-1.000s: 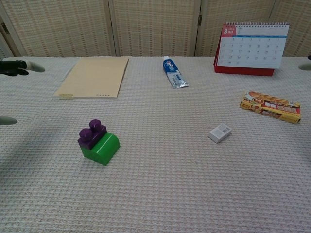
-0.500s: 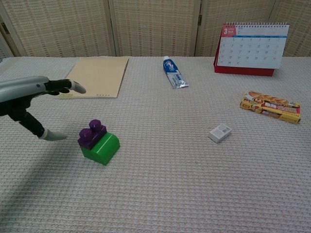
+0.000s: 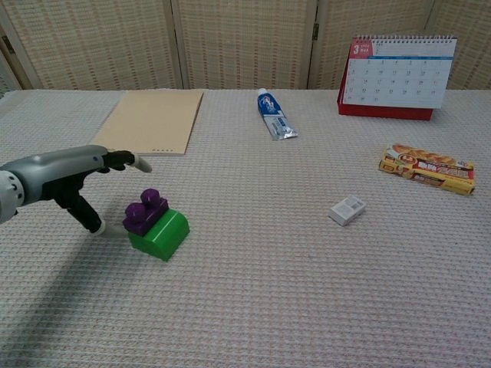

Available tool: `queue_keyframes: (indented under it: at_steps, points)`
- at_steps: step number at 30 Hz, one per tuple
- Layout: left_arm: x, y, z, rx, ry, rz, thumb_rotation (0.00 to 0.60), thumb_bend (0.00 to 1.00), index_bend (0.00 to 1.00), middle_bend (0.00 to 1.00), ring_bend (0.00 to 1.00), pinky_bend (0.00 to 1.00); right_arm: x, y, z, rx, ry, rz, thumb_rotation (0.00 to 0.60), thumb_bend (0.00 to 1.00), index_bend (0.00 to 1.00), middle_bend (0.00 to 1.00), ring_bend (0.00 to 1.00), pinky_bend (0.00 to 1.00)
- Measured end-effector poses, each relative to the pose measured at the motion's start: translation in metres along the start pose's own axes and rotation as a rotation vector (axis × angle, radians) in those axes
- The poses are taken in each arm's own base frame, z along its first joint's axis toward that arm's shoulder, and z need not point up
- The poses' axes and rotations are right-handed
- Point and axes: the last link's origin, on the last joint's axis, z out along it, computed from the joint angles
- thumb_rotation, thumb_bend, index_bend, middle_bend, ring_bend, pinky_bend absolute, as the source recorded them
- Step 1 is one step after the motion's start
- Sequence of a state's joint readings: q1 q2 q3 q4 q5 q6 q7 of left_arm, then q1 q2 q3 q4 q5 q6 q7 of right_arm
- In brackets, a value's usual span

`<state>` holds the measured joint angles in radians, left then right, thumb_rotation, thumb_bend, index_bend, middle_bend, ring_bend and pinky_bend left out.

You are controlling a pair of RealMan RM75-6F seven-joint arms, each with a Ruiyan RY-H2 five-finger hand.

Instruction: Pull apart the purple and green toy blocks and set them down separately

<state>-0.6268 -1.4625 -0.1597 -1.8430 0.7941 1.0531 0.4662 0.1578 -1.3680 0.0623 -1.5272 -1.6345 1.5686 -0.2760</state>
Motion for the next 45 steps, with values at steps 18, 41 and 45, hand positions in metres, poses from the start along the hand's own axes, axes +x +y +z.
queue_keyframes:
  at_steps: [18,41,45]
  points:
    - [-0.007,0.003,0.012,-0.020,-0.036,0.041,0.600,0.26,0.23,0.01,0.00,0.02,-0.008,-0.004,0.001,0.021,-0.080,-0.009,0.600,0.33,0.01,0.00,0.00,0.00]
    - [-0.011,0.000,0.020,-0.042,-0.034,0.059,0.600,0.28,0.36,0.02,0.00,0.01,-0.007,-0.004,0.001,0.026,-0.096,0.007,0.600,0.33,0.01,0.00,0.00,0.00]
    - [-0.012,-0.002,0.023,-0.042,-0.023,0.052,0.600,0.29,0.42,0.04,0.00,0.01,-0.007,-0.003,0.001,0.024,-0.097,0.007,0.600,0.33,0.01,0.00,0.00,0.00]
